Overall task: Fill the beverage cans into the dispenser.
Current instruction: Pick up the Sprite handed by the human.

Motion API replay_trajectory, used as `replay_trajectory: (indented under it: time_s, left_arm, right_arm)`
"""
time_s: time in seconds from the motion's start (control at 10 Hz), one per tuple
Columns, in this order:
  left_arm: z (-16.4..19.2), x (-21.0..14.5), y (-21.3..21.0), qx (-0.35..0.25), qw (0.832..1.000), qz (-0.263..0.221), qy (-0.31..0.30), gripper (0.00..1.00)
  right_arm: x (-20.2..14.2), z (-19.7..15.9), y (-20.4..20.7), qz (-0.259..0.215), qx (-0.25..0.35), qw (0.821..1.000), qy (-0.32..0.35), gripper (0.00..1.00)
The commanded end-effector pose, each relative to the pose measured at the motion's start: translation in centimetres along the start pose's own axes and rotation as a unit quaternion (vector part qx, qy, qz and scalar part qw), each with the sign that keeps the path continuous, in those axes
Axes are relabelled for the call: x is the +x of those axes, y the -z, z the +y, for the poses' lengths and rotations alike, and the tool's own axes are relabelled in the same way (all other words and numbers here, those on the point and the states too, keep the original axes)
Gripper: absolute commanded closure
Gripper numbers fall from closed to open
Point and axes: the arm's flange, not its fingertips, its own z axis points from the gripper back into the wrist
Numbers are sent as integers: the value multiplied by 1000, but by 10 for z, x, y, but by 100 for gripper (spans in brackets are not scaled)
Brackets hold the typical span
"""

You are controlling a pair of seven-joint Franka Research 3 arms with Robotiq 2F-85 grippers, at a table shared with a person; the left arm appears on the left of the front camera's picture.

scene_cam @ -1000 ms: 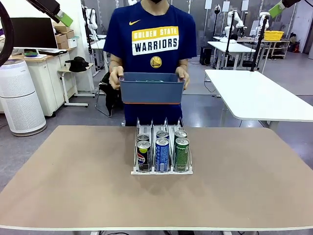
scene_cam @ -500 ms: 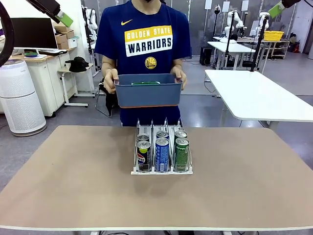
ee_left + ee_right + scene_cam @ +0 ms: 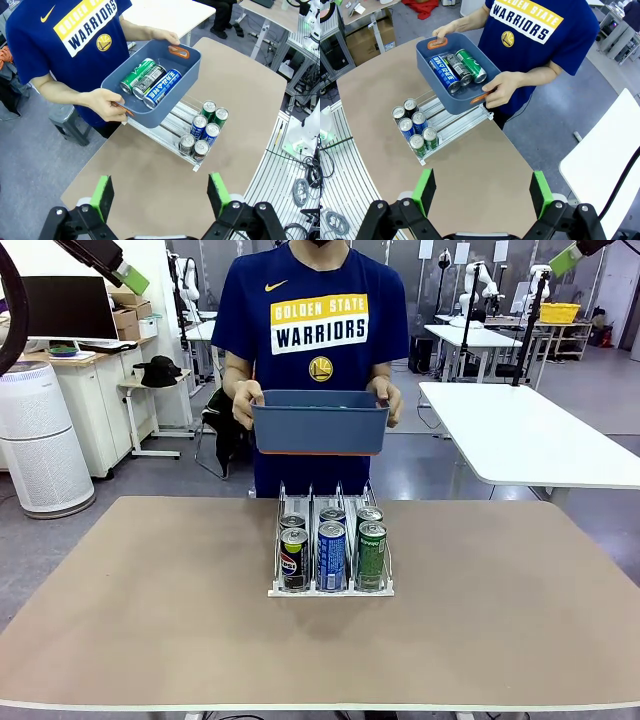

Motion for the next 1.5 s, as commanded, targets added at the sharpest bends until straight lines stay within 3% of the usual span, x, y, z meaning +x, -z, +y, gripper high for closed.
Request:
replay_trajectory:
  time_s: [0.0,1.4]
  left_arm:
    - [-1,0,1,1,1000,2,0,0]
    - [-1,0,1,1,1000,2,0,0]
  right_arm:
    - [1,1,1,1,0,1000,-1,0]
    - [1,1,1,1,0,1000,-1,0]
